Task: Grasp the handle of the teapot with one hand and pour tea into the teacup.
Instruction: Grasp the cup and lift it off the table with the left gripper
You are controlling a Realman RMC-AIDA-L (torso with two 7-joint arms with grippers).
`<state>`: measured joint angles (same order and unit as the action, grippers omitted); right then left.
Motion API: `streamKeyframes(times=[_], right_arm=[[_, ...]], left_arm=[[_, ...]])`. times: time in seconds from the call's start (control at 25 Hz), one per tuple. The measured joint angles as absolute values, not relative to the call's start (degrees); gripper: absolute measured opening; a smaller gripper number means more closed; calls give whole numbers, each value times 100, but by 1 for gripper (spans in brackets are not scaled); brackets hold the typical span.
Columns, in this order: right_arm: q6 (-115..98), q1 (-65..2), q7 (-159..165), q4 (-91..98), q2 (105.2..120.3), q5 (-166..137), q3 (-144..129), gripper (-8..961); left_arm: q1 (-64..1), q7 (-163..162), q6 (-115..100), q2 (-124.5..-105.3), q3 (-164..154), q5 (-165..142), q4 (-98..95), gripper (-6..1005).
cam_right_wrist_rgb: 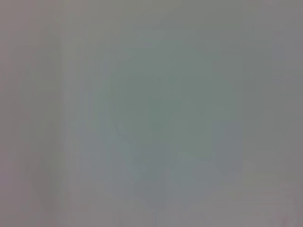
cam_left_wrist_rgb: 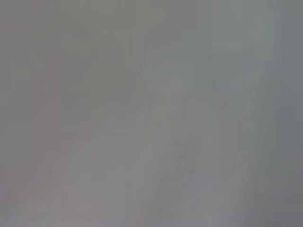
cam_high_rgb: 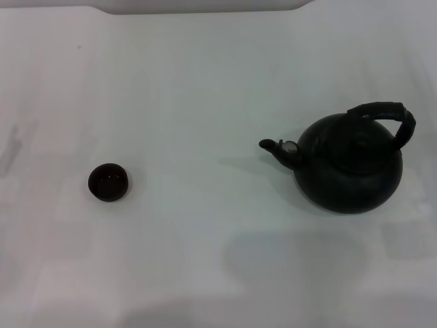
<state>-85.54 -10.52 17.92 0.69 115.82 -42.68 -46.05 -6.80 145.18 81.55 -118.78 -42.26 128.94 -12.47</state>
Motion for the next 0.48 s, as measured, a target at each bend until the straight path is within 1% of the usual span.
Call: streamKeyframes(times=[0.48], right_arm=[[-8514,-1102,1818,34,11584,-4258,-4582,875]], left_arm=[[-703,14650,8227,-11898,-4238,12884,-1215,890]])
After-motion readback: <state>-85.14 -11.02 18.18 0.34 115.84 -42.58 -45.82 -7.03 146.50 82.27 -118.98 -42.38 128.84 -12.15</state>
